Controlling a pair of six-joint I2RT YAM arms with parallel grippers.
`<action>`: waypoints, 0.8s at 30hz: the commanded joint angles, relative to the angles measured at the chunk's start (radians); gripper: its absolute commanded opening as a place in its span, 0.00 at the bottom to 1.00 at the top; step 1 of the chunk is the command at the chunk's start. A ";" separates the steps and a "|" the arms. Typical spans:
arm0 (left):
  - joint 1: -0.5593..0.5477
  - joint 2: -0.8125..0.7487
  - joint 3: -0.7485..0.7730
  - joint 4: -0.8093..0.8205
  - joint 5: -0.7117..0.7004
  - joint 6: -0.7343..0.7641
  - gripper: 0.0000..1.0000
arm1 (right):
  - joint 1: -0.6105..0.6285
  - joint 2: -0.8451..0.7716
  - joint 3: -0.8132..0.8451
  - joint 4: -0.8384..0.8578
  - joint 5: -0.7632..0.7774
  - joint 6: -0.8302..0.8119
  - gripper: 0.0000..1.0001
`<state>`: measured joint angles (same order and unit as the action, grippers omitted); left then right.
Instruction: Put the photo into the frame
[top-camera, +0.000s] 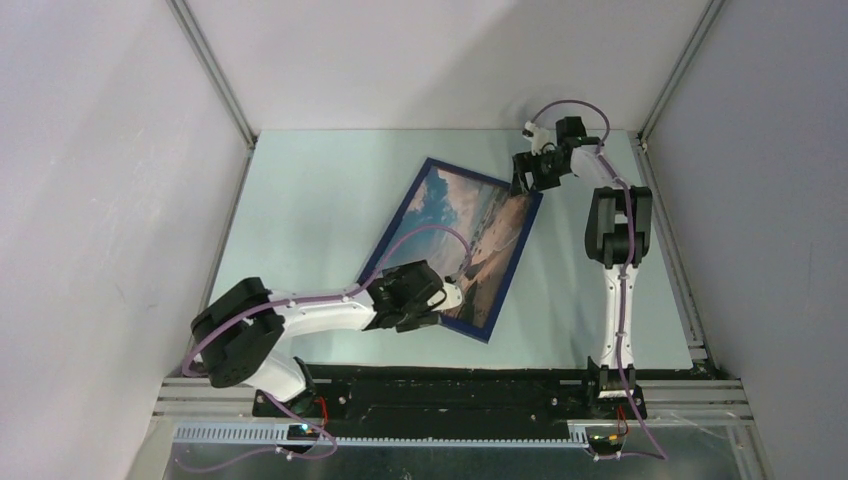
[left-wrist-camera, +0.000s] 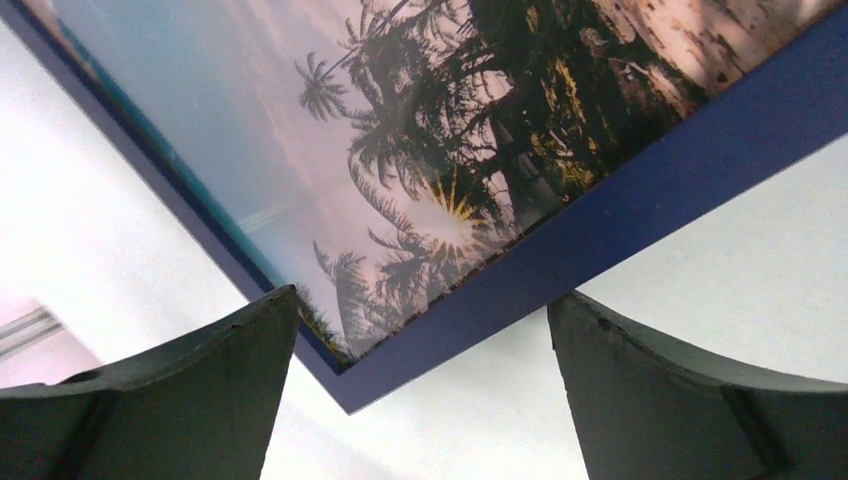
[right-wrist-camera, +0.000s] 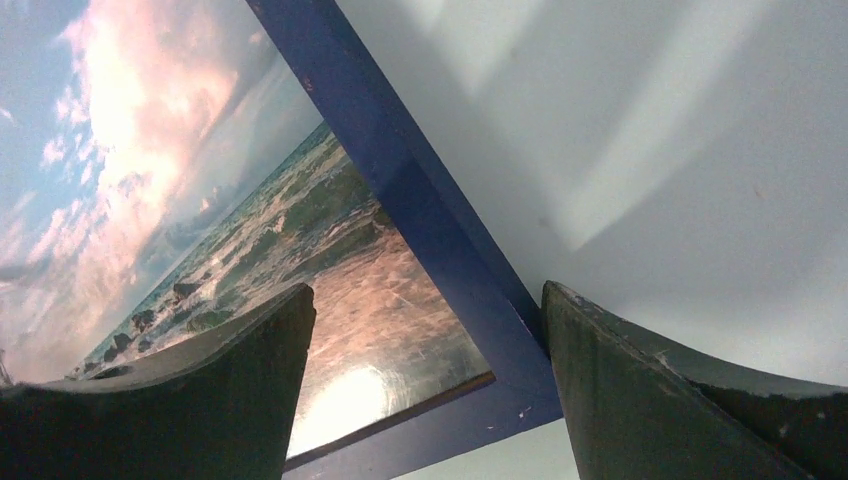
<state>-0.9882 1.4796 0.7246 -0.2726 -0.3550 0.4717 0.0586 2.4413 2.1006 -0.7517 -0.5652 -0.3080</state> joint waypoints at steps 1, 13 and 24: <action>0.002 0.099 -0.004 0.116 -0.134 0.012 1.00 | -0.019 -0.105 -0.146 -0.106 -0.034 0.021 0.86; 0.107 0.100 -0.025 0.138 -0.198 0.016 1.00 | -0.039 -0.316 -0.466 -0.132 0.027 -0.013 0.86; 0.194 0.130 -0.020 0.121 -0.194 -0.007 1.00 | -0.021 -0.434 -0.706 -0.144 0.061 -0.045 0.88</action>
<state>-0.8143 1.5620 0.7189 -0.2031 -0.6437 0.5243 -0.0124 2.0430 1.4899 -0.7429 -0.4305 -0.3698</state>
